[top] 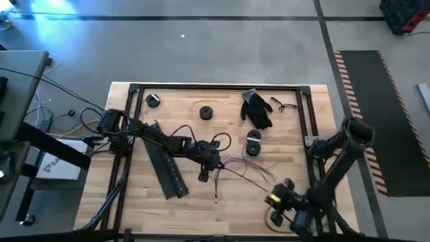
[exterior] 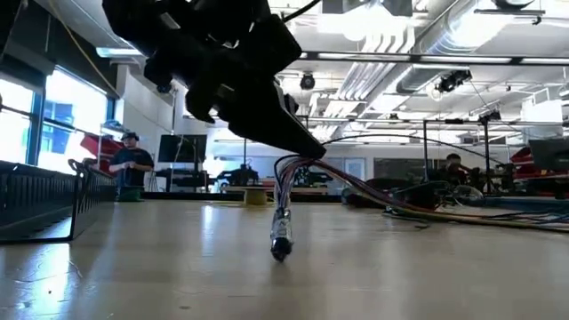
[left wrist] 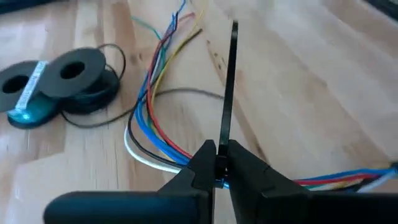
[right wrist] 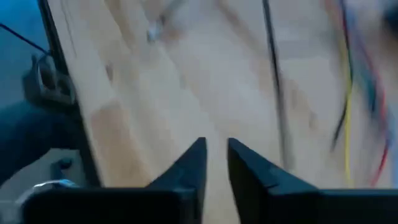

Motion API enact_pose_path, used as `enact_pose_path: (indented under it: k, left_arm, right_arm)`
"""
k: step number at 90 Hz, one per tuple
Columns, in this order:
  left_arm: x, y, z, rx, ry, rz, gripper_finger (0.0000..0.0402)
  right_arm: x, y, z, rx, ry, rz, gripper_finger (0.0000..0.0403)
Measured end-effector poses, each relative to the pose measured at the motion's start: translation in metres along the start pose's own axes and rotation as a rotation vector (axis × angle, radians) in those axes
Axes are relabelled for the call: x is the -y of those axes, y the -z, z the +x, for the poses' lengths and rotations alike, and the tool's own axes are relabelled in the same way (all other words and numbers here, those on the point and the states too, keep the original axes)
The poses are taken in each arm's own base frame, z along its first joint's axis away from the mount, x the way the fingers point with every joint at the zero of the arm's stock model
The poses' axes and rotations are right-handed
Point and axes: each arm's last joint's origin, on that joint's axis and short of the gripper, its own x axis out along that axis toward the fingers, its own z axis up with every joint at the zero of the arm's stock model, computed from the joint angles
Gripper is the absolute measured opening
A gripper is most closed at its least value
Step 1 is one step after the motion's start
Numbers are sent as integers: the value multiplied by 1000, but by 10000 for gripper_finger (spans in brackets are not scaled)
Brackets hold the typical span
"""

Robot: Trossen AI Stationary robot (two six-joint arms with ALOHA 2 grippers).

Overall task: Ziptie cables
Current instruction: Wrap the cables together using a black zip tie

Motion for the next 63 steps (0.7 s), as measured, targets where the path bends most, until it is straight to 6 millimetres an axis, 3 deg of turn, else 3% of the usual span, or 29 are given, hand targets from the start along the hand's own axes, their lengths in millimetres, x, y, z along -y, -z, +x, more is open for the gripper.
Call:
enact_pose_path:
  k: [16, 31, 46, 63]
  left_arm:
    - [3, -2, 1, 16, -1, -2, 9]
    - [9, -2, 1, 12, 5, 4, 9]
    - [14, -4, 2, 24, 11, 12, 9]
    - [15, -4, 2, 26, 13, 15, 9]
  right_arm:
    - [15, -49, 44, 45, 45, -217, 180]
    - [31, -69, 91, 5, 97, -293, 208]
    - [35, -75, 112, 3, 78, -321, 176]
    - [35, -80, 113, 1, 37, -307, 80]
